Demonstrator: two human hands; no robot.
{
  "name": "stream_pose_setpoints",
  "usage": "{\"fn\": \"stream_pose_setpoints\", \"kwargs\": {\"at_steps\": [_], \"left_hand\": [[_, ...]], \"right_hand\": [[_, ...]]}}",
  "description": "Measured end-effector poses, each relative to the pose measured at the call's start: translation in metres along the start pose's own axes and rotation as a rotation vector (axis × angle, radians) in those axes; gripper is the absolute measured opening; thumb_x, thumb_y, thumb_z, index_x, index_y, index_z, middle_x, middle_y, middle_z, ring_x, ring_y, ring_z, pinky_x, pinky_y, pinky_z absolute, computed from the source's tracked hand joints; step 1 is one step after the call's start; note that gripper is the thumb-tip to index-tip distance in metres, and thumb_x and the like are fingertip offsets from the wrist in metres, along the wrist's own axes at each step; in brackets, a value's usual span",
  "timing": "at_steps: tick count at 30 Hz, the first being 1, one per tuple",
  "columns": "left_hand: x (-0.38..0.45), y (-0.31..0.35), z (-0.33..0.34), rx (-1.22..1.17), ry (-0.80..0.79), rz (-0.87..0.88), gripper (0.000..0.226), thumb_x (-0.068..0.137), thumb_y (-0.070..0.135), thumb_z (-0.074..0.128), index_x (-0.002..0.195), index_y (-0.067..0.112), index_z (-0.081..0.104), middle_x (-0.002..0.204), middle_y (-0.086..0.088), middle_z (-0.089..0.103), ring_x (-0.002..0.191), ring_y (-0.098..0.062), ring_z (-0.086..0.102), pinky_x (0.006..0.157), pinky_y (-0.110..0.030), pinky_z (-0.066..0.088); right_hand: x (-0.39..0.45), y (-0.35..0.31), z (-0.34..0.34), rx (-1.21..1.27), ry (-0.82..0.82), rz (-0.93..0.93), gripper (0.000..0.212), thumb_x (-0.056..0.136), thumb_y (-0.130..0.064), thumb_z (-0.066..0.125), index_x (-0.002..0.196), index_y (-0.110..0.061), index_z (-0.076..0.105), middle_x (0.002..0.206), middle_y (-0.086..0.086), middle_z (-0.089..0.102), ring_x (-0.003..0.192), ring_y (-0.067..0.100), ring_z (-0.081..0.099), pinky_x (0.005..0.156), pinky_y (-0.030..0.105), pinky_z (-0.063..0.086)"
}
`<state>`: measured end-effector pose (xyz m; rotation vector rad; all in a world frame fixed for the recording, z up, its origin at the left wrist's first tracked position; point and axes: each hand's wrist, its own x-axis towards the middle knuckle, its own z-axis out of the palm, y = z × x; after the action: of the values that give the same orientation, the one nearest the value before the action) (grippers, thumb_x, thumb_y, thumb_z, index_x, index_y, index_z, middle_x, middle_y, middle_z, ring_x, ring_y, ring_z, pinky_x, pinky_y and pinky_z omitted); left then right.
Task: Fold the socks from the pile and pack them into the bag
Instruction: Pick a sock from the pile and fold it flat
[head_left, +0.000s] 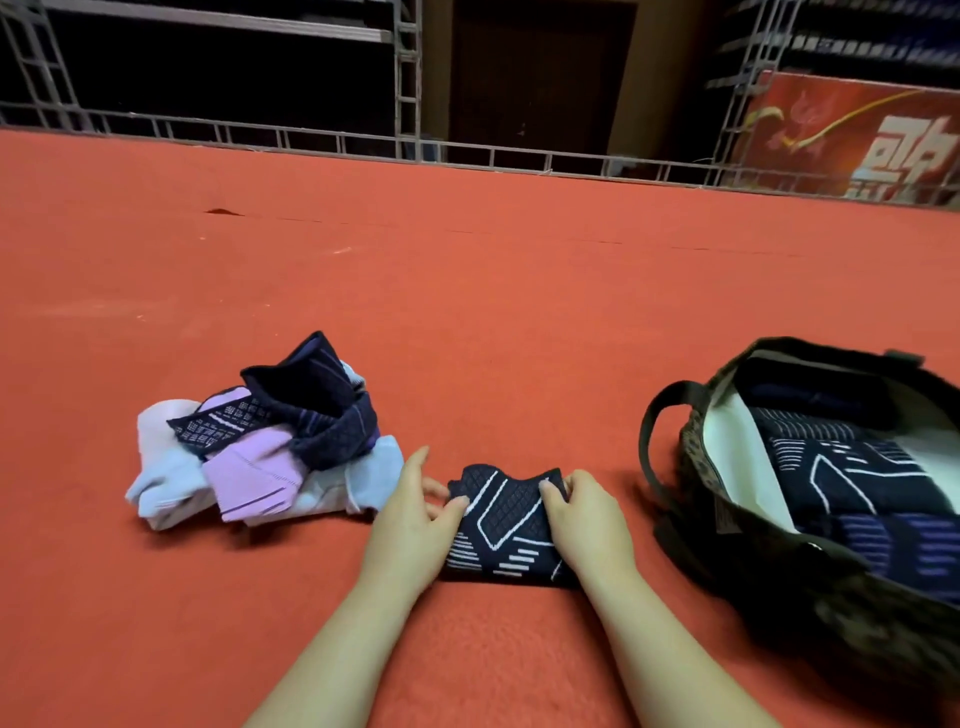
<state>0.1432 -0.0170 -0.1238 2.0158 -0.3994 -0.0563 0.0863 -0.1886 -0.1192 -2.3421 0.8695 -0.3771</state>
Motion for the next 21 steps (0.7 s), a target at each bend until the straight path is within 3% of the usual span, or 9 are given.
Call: {"fn": "stream_pose_setpoints", "kwargs": {"at_steps": [2,4,6,8,11,14,17,21], "left_hand": [[-0.005,-0.007,-0.003,0.097,-0.031,0.180,0.068,0.078,0.052,0.057,0.139,0.027,0.040,0.131,0.016,0.048,0.123,-0.001,0.042,0.105,-0.020,0.028],[-0.008,-0.007,-0.003,0.236,-0.187,0.309,0.071,0.073,0.068,0.035,0.134,0.034,0.047,0.144,0.019,0.036,0.139,0.000,0.019,0.115,-0.025,0.015],[-0.008,-0.006,0.000,0.420,-0.336,0.310,0.082,0.067,0.075,0.016,0.135,0.039,0.046,0.151,0.018,0.029,0.144,-0.004,0.010,0.118,-0.033,0.009],[-0.006,-0.006,0.000,0.520,-0.386,0.274,0.095,0.060,0.083,0.008,0.137,0.041,0.043,0.153,0.017,0.025,0.145,-0.006,0.009,0.118,-0.034,0.006],[-0.004,-0.009,-0.001,0.499,-0.382,0.287,0.118,0.044,0.099,-0.002,0.136,0.041,0.043,0.152,0.018,0.027,0.144,-0.006,0.011,0.117,-0.032,0.009],[-0.003,-0.011,0.000,0.402,-0.354,0.286,0.093,0.058,0.083,0.017,0.131,0.037,0.052,0.149,0.014,0.035,0.143,-0.006,0.018,0.114,-0.027,0.013],[-0.001,-0.012,0.000,0.278,-0.334,0.279,0.074,0.062,0.074,0.031,0.117,0.035,0.061,0.140,0.011,0.047,0.137,-0.005,0.029,0.109,-0.022,0.020],[-0.002,-0.010,-0.003,0.155,-0.333,0.268,0.043,0.061,0.068,0.043,0.094,0.045,0.057,0.116,0.029,0.051,0.123,0.000,0.042,0.108,-0.025,0.030]], "right_hand": [[0.004,-0.001,0.001,-0.051,-0.030,0.015,0.029,0.092,-0.044,0.047,0.077,-0.019,0.043,0.096,0.007,0.065,0.092,0.030,0.059,0.069,0.035,0.041],[0.005,-0.003,0.000,-0.081,-0.050,0.011,0.027,0.092,-0.045,0.047,0.086,-0.019,0.046,0.102,0.007,0.065,0.095,0.029,0.060,0.070,0.034,0.041],[-0.001,0.000,-0.003,-0.022,-0.045,-0.013,0.032,0.091,-0.047,0.048,0.107,-0.020,0.046,0.110,0.004,0.063,0.103,0.028,0.060,0.075,0.034,0.042],[-0.014,0.013,-0.006,0.043,0.010,-0.140,0.042,0.088,-0.049,0.051,0.119,-0.022,0.046,0.116,-0.003,0.059,0.108,0.019,0.057,0.085,0.033,0.044],[-0.031,0.039,-0.015,0.064,-0.028,-0.391,0.053,0.072,-0.062,0.046,0.109,-0.027,0.061,0.125,-0.011,0.052,0.122,0.009,0.042,0.103,0.026,0.031],[-0.034,0.051,-0.024,0.026,-0.131,-0.435,0.061,0.062,-0.070,0.047,0.106,-0.033,0.066,0.129,-0.021,0.041,0.136,0.008,0.023,0.109,0.027,0.019],[-0.034,0.048,-0.027,-0.075,-0.223,-0.443,0.054,0.066,-0.064,0.066,0.116,-0.041,0.061,0.143,-0.021,0.033,0.142,0.008,0.009,0.114,0.032,0.009],[-0.034,0.044,-0.023,-0.197,-0.187,-0.509,0.040,0.082,-0.052,0.063,0.122,-0.045,0.060,0.147,-0.022,0.035,0.143,0.010,0.011,0.112,0.029,0.005]]}}
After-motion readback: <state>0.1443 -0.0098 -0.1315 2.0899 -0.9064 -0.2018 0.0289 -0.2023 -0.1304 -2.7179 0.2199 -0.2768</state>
